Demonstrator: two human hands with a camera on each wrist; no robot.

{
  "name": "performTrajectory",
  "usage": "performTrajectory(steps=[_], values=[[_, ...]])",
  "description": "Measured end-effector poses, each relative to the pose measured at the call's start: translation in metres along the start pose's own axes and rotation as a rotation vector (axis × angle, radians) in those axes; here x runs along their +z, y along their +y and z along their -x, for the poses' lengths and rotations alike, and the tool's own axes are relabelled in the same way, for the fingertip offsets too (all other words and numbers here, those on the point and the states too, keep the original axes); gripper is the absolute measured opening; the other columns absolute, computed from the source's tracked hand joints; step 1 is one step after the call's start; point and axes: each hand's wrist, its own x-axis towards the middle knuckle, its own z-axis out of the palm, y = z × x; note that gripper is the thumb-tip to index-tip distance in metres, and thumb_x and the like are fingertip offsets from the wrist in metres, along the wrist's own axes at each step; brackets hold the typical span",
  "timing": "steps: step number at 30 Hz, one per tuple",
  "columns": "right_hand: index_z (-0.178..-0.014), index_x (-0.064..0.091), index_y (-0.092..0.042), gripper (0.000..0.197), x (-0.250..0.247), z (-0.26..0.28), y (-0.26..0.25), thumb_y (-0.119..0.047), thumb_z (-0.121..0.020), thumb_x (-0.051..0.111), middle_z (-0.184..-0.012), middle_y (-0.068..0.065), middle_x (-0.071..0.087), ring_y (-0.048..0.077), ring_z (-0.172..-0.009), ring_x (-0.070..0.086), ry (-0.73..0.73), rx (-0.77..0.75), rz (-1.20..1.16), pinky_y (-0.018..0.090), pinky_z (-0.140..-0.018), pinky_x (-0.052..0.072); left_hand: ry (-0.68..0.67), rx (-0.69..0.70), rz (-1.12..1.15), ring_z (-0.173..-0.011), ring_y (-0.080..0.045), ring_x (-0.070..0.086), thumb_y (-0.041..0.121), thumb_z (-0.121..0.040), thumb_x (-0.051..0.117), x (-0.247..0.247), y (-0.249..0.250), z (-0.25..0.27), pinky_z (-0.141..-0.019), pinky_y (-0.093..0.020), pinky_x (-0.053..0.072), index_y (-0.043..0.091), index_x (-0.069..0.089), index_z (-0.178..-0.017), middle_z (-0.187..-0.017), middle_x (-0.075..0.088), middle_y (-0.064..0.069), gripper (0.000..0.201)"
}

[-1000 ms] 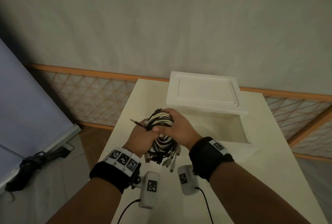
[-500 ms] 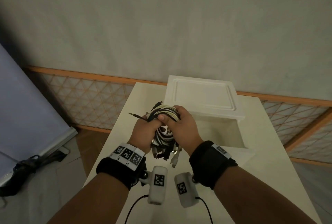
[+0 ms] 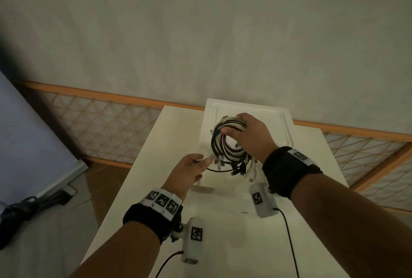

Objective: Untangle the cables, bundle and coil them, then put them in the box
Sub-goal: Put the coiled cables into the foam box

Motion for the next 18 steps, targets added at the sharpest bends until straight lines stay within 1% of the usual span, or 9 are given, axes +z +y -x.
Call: performTrajectory(steps=[2,4,7,9,10,11,14,16,18], values=[[-0.104,0.056,-0.023,0.047,0.000,-0.008,0.011,-0.055,-0.072,0.071,-0.090,-0.007,0.065,0.011,-0.084,0.061,-0.066,0.005,0.120,0.028,-0.075,0.050,0.097,-0.032,-0.101,-0.088,-0.017,0.062,0.051,-0.046,0.081,-0.002,-0.012,-0.003,-0.086,-0.037,0.049,0.015,0.057,-0.097,-0.099,0.067,-0.003,0.067],[-0.109,0.054,-0.024,0.054,0.005,-0.012,0.021,-0.060,-0.072,0.068,-0.098,-0.003,0.065,0.017,-0.092,0.060,-0.156,-0.011,0.278,0.036,-0.082,0.050,0.090,-0.012,-0.114,-0.089,-0.018,0.065,0.039,-0.043,0.084,-0.002,-0.024,-0.005,-0.084,-0.033,0.051,0.019,0.060,-0.093,-0.098,0.068,-0.004,0.060],[-0.122,0.049,-0.025,0.063,0.016,-0.014,0.035,-0.063,-0.074,0.065,-0.110,-0.001,0.062,0.020,-0.101,0.058,-0.318,-0.059,0.433,0.036,-0.089,0.048,0.008,0.076,-0.446,-0.094,-0.011,0.062,0.022,-0.068,0.082,-0.004,-0.035,-0.005,-0.078,-0.013,0.045,0.022,0.059,-0.094,-0.099,0.064,0.006,0.035],[-0.126,0.046,-0.026,0.065,0.025,-0.014,0.041,-0.063,-0.076,0.063,-0.116,0.000,0.060,0.021,-0.106,0.056,-0.438,-0.118,0.508,0.034,-0.091,0.045,0.012,0.261,-0.706,-0.093,-0.006,0.059,0.029,-0.075,0.077,-0.006,-0.041,0.000,-0.076,-0.009,0.042,0.024,0.059,-0.095,-0.098,0.061,0.011,0.027],[-0.128,0.045,-0.026,0.066,0.029,-0.014,0.043,-0.064,-0.077,0.062,-0.120,0.000,0.058,0.021,-0.109,0.055,-0.506,-0.146,0.532,0.033,-0.093,0.044,0.003,0.373,-0.793,-0.090,-0.007,0.060,0.037,-0.076,0.072,-0.008,-0.046,0.002,-0.076,-0.011,0.044,0.023,0.062,-0.093,-0.095,0.061,0.010,0.023],[-0.131,0.044,-0.026,0.067,0.033,-0.015,0.045,-0.063,-0.077,0.061,-0.125,0.000,0.056,0.021,-0.112,0.053,-0.574,-0.168,0.552,0.033,-0.095,0.043,-0.023,0.444,-0.847,-0.087,-0.008,0.060,0.045,-0.077,0.066,-0.009,-0.052,0.004,-0.079,-0.015,0.046,0.020,0.067,-0.090,-0.093,0.063,0.009,0.028],[-0.132,0.043,-0.025,0.067,0.048,-0.018,0.049,-0.060,-0.078,0.063,-0.129,0.000,0.055,0.022,-0.116,0.052,-0.770,-0.230,0.614,0.034,-0.099,0.041,-0.050,0.413,-0.795,-0.087,-0.003,0.056,0.058,-0.075,0.052,-0.013,-0.067,0.004,-0.083,-0.025,0.047,0.015,0.070,-0.087,-0.090,0.063,0.009,0.049],[-0.129,0.045,-0.024,0.063,0.061,-0.025,0.054,-0.058,-0.079,0.063,-0.125,0.002,0.057,0.024,-0.113,0.053,-0.885,-0.286,0.657,0.036,-0.096,0.043,-0.053,0.436,-0.795,-0.083,-0.004,0.055,0.059,-0.075,0.052,-0.015,-0.070,0.001,-0.080,-0.025,0.047,0.015,0.070,-0.084,-0.086,0.062,0.010,0.049],[-0.128,0.046,-0.022,0.063,0.072,-0.035,0.056,-0.057,-0.079,0.064,-0.124,0.004,0.057,0.024,-0.111,0.053,-0.991,-0.297,0.686,0.035,-0.094,0.044,-0.068,0.447,-0.785,-0.081,-0.001,0.055,0.060,-0.074,0.053,-0.016,-0.071,-0.002,-0.079,-0.020,0.046,0.016,0.072,-0.083,-0.082,0.057,0.019,0.048]])
